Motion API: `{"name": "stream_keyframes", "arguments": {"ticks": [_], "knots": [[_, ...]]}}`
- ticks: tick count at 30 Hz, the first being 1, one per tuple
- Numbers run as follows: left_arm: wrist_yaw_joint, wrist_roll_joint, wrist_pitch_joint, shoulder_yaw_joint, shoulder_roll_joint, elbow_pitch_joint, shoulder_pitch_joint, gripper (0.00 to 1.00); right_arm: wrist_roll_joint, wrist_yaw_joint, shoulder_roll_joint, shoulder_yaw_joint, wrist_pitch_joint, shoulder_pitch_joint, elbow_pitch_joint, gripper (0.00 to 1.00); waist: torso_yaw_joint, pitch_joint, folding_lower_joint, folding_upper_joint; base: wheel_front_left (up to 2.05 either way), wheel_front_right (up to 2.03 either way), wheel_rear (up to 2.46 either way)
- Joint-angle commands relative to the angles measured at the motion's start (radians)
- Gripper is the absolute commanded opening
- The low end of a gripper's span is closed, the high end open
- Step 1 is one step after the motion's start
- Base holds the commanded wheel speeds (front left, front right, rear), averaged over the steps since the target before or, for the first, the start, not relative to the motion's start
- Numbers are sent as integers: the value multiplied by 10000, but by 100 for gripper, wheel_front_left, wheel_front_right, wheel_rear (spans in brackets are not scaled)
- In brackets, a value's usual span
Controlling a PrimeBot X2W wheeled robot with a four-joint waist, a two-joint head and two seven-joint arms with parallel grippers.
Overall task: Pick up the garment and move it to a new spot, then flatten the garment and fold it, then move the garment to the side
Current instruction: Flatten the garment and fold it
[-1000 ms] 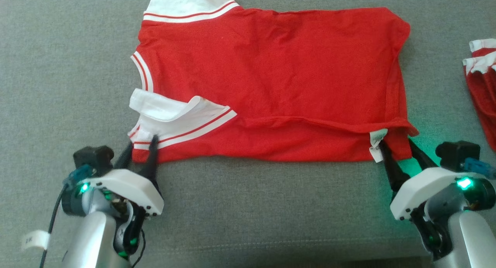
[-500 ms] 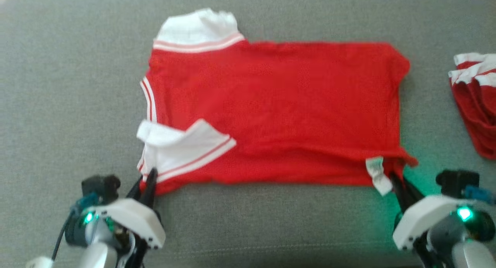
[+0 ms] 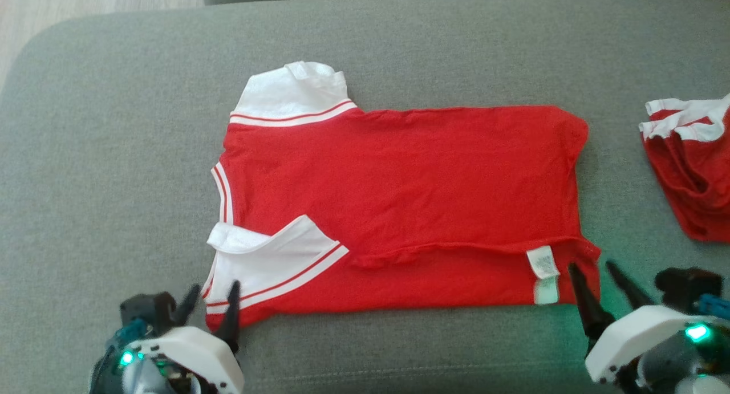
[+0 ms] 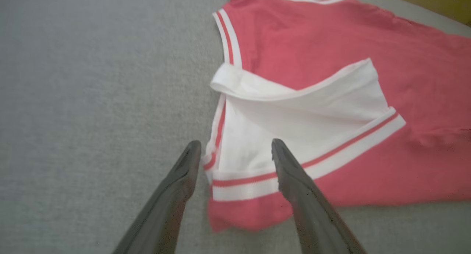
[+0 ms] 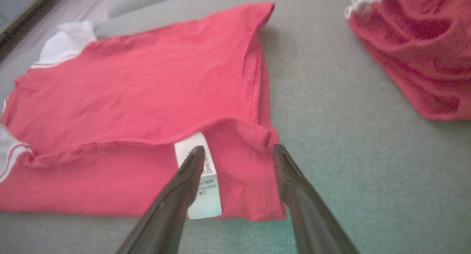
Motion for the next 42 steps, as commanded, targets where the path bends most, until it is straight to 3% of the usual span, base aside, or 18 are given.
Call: {"name": "stream_keyframes", "arguments": {"ticks": [1, 11, 23, 28, 33, 42], "knots": [[208, 267, -306, 364, 101, -473, -174, 100, -137, 65, -63, 136, -297, -132, -594, 100, -20, -68, 0, 0, 0, 0, 0], [1147, 1526, -1973, 464, 268, -1884, -561, 100, -1167, 65, -121, 235, -2175, -563, -2357, 100, -34, -456, 0, 0, 0, 0, 0], [1388, 1945, -1977, 453, 562, -2575, -1001, 100, -1098, 65, -121, 413, -2209, -797, -2604, 100, 31, -391, 0, 0, 0, 0, 0], [1165, 1938, -1886, 274, 596, -2480, -1717, 100, -1046, 65, -66, 354, -2120, -882, -2676, 100, 60, 80, 0, 0, 0, 0, 0], [658, 1821, -1753, -23, 470, -1672, -3527, 100, -1025, 65, -30, 383, -2084, -1195, -2810, 100, -11, 979, 0, 0, 0, 0, 0], [-235, 1293, -1732, -115, -54, 2304, -7895, 100, -1029, 65, 19, 744, -2176, -2020, -2782, 100, -506, 2462, 0, 0, 0, 0, 0]]}}
